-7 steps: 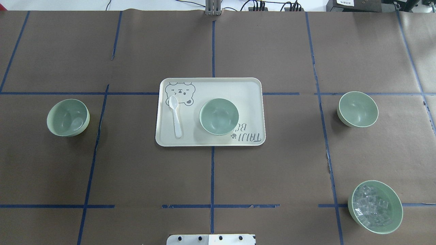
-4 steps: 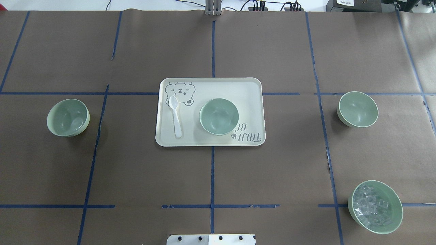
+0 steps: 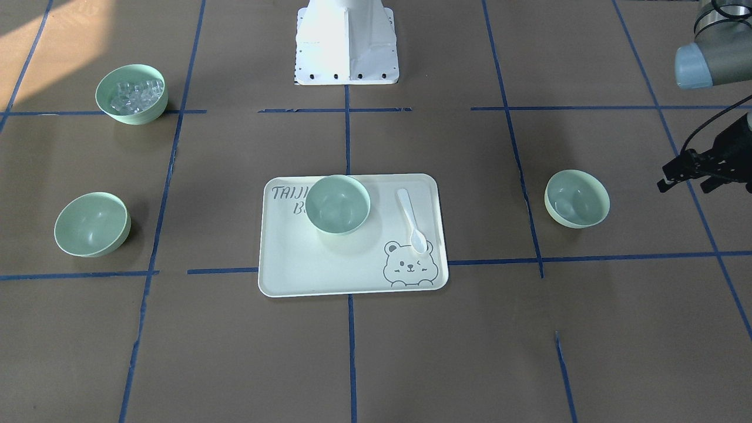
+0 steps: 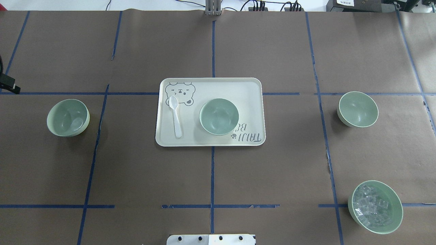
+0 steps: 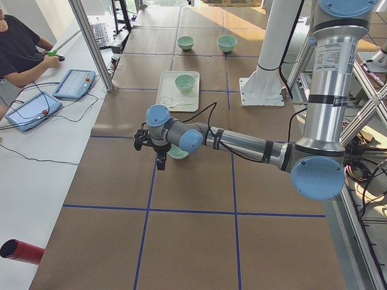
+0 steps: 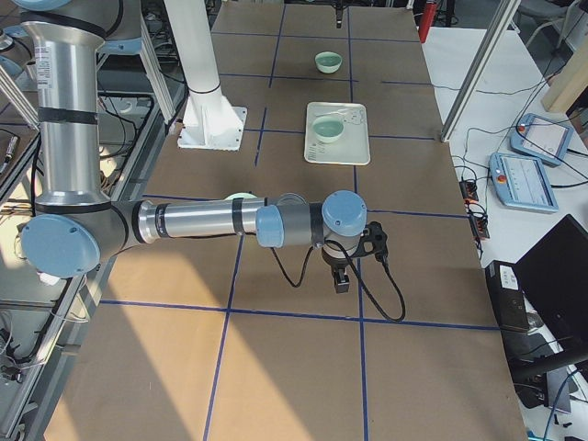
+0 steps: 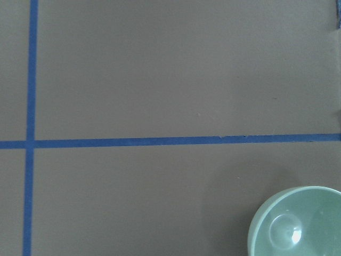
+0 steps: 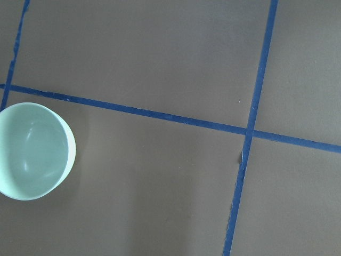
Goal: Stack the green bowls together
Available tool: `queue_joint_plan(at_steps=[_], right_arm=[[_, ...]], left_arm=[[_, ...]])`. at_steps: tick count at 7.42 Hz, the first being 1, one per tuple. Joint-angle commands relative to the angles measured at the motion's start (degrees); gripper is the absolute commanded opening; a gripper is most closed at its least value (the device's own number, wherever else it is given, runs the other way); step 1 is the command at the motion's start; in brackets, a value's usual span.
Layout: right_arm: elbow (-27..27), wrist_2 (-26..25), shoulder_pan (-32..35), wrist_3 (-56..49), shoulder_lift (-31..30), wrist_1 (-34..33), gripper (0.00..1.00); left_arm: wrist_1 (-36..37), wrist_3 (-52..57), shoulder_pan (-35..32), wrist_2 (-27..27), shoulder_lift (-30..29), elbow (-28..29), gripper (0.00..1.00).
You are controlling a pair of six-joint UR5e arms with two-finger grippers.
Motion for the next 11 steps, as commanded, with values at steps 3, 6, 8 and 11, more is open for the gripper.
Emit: queue_joint_plan(at_steps=[3,6,8,11], right_arm=[[0.5,0.5,-0.4,9.0,0.1,0.4,1.00],[1.1,0.5,-1.6,9.2,0.3,0.5,1.00],[1.2,0.4,-2.4,9.3,0.9,0.4,1.00],[2.6,0.2,-6.0,15.8,1.5,2.2,1.00]], left_arm=[[-16.9,-18.1,11.7,6.9,0.3,6.3,1.00],[-17.5,-18.6,14.6,8.5,0.3,6.6,0.81],[-17.6,-19.9,14.6,8.5,0.3,6.5,0.05],[-17.1,-20.3,14.1,7.8,1.0,3.8,0.00]])
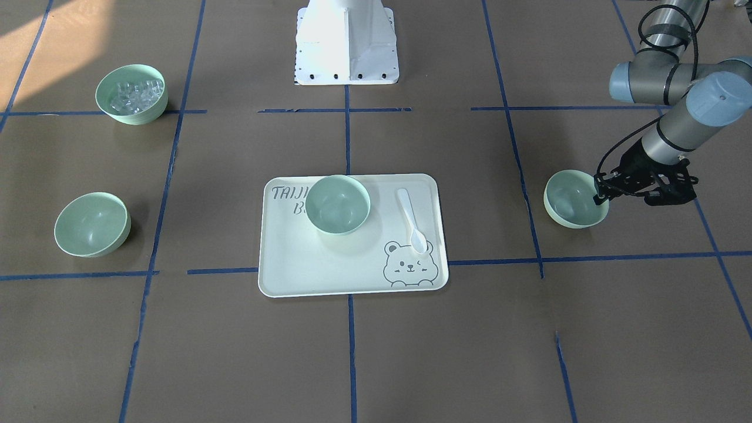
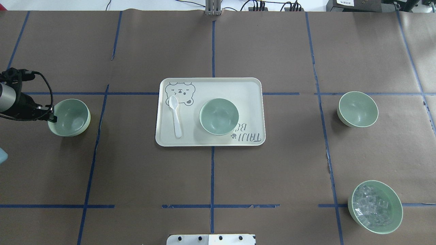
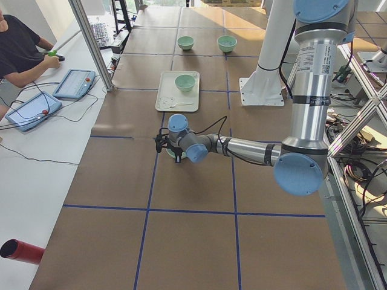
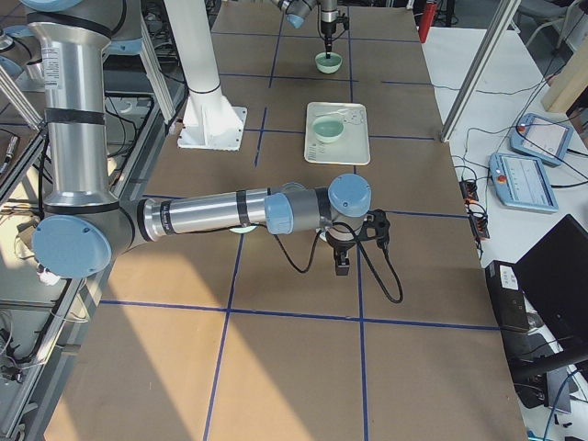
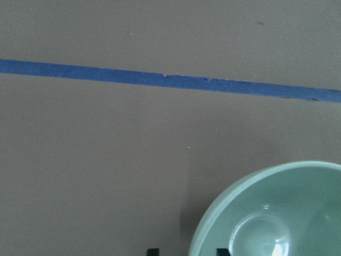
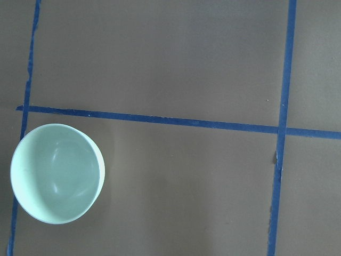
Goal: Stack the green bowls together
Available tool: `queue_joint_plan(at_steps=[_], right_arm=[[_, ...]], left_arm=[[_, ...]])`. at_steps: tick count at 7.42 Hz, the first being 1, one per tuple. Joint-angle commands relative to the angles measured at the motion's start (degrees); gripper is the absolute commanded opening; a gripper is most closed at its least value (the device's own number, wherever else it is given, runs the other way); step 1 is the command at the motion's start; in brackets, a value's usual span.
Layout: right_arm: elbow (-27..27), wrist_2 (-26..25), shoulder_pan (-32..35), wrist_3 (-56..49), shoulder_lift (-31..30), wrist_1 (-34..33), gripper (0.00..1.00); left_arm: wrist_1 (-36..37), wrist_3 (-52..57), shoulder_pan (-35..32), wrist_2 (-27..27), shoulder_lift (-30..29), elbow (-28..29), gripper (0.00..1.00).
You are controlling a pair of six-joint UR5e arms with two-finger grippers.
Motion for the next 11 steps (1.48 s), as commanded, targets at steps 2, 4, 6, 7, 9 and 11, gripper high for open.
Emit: queue_joint_plan(at_steps=[2,4,6,7,9,11], right_arm=[[-0.5,-1.4,-6.5,15.4,0.4,10.7,1.00],[-2.5,-6.0,-14.2,29.9,0.4,23.5,1.00],[-7.1,-14.0,-22.8,40.6,0.4,35.8,1.00],[-8.0,-16.0,-25.5,41.6,0.4,36.9,1.00],[-11.3,-17.8,-26.6,40.9,0.4,37.1,1.00],[-12.7,-17.6,-27.2,41.8,2.6,37.0,0.70]], left_arm=[[3.2,-0.2,-0.6,-4.7,1.7,-5.5,0.00],[9.6,-0.2,-2.5,-6.3,0.9,-10.3,0.00],[15.7,-0.2,-4.5,-6.3,-1.5,-13.2,0.00],[17.4,-0.2,-4.9,-6.2,-2.7,-13.5,0.00],[17.7,-0.2,-5.0,-6.2,-2.9,-13.5,0.00],[17.8,-2.5,-5.1,-6.2,-4.3,-13.5,0.00]])
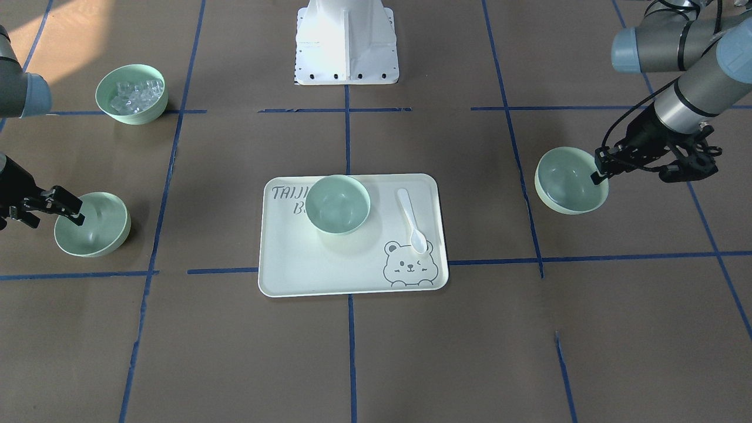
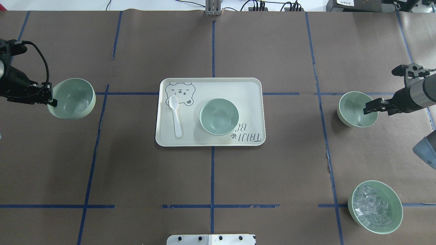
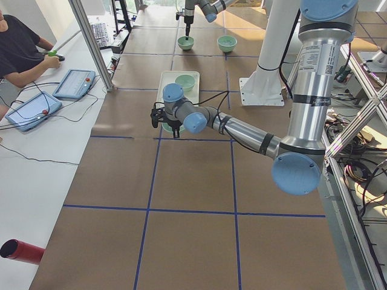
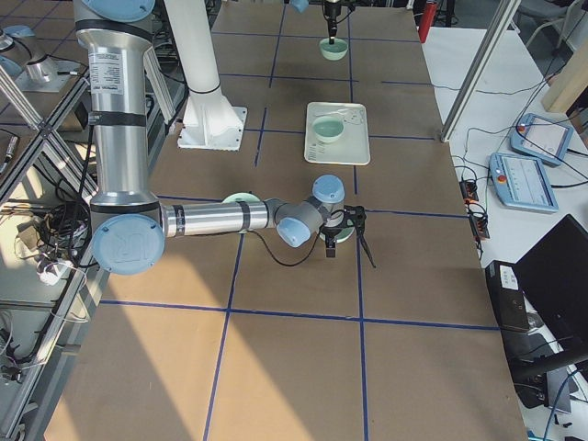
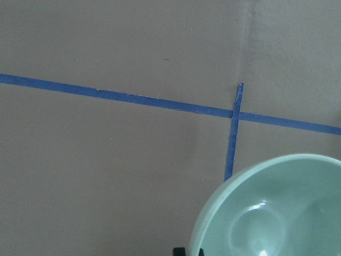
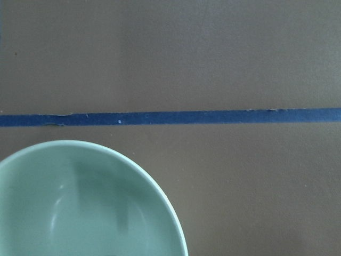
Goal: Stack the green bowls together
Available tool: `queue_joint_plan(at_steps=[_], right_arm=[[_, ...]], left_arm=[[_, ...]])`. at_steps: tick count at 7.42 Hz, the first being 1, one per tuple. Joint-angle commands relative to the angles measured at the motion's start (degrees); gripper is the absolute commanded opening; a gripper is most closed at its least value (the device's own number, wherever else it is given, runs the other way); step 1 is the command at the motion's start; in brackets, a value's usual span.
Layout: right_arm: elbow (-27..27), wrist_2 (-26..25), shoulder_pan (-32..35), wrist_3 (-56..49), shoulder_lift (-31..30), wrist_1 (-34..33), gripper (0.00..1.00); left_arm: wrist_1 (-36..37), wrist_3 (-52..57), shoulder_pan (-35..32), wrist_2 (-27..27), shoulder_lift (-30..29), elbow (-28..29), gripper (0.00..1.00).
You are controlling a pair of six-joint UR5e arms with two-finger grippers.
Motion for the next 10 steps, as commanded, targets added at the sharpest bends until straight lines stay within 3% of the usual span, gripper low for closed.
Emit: queue_joint_plan(at_steps=[1,5,7,8,10], right_arm=[[-1.1,0.2,-0.4,0.2,1.7,0.0,0.01],[-0.6,3.8,0.0,-0.3,2.1,0.0,0.00],[-0.3,6.6,1.8,-0.4,2.3,0.1,0.00],[0.0,10.5,4.8,-0.4,3.3,0.0,0.00],[0.0,14.3,7.9,-0.3,5.6,-0.1,0.00]], left_arm=[[0.1,-1.7,-0.1,0.0,-1.0,0.0,0.00],[0.2,-14.6,0.7,0.6,-8.7,0.8,0.00],[0.1,-26.2,6.3,0.8,-14.2,0.9,0.00],[0.2,-31.2,9.0,2.1,-17.2,1.0,0.00],[2.6,-36.9,14.2,7.6,-25.1,4.8,0.00]])
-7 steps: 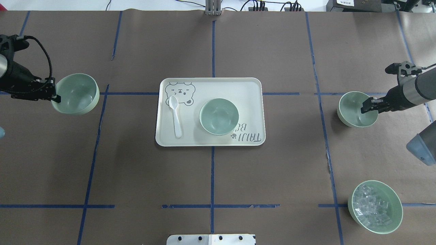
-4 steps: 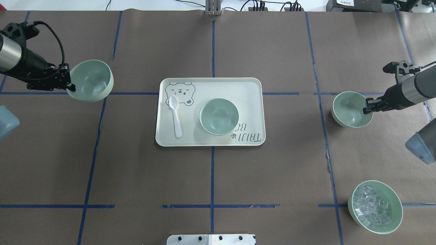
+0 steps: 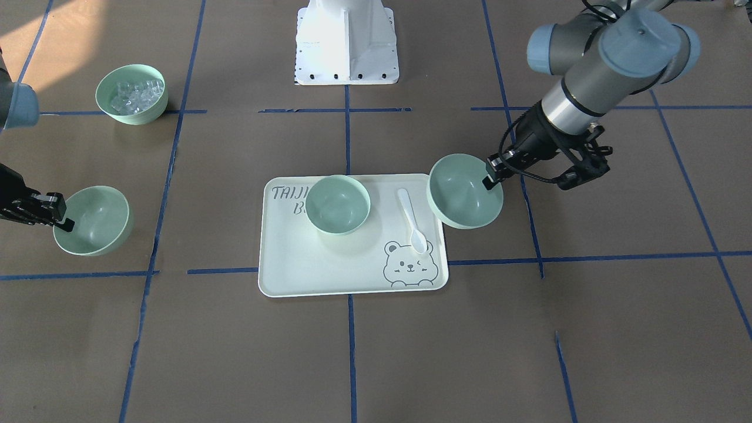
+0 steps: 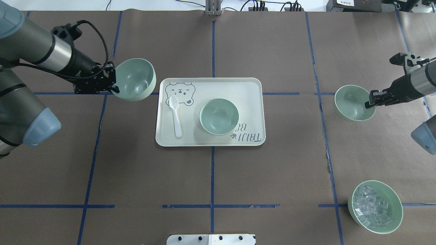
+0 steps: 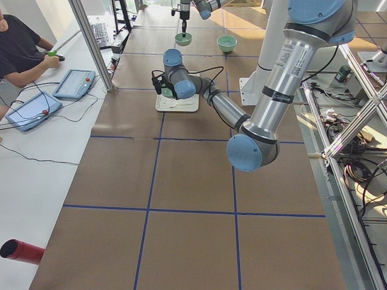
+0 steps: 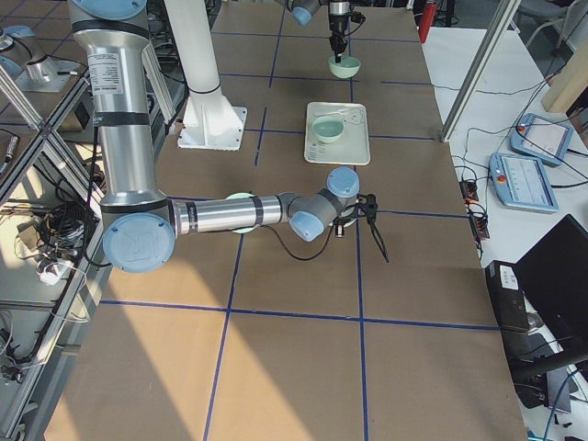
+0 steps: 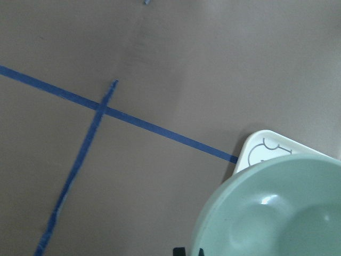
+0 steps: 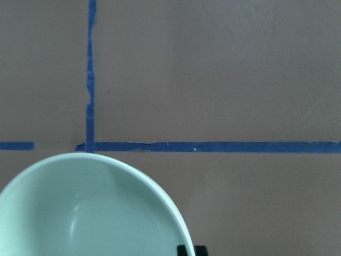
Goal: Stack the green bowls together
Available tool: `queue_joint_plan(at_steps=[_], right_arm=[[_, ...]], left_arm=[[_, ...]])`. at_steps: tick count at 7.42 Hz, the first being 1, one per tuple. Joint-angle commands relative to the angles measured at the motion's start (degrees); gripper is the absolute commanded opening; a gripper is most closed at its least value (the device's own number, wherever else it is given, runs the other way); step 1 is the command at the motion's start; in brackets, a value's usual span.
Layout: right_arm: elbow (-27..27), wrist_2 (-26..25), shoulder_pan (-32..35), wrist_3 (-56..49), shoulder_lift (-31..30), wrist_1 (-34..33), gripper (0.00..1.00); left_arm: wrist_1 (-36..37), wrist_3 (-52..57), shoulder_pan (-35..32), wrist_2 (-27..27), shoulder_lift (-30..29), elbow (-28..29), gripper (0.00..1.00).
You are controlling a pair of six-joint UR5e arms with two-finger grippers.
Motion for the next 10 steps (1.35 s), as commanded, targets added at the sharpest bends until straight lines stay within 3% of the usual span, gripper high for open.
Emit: queue_joint_plan(at_steps=[1,4,6,10], right_arm=[[0.1,2.4,1.8,0.1,1.8,0.0,0.00],[0.1,2.7,1.9,0.9,3.9,-0.4,0.00],[0.2,3.2,1.9,0.9,4.3,-0.4,0.00],[1.3,3.9,2.0,2.0,4.8,-0.7,0.00]], left_arm=[[1.3,-5.2,7.3,6.9,-5.5,2.3,0.00],[1.3,-9.0,11.4,9.8,-12.9,7.9,0.00],[1.2,-8.9,13.8,13.3,-14.2,10.2,0.00],[0.8,-8.7,15.0,14.0,-15.5,13.3,0.00]])
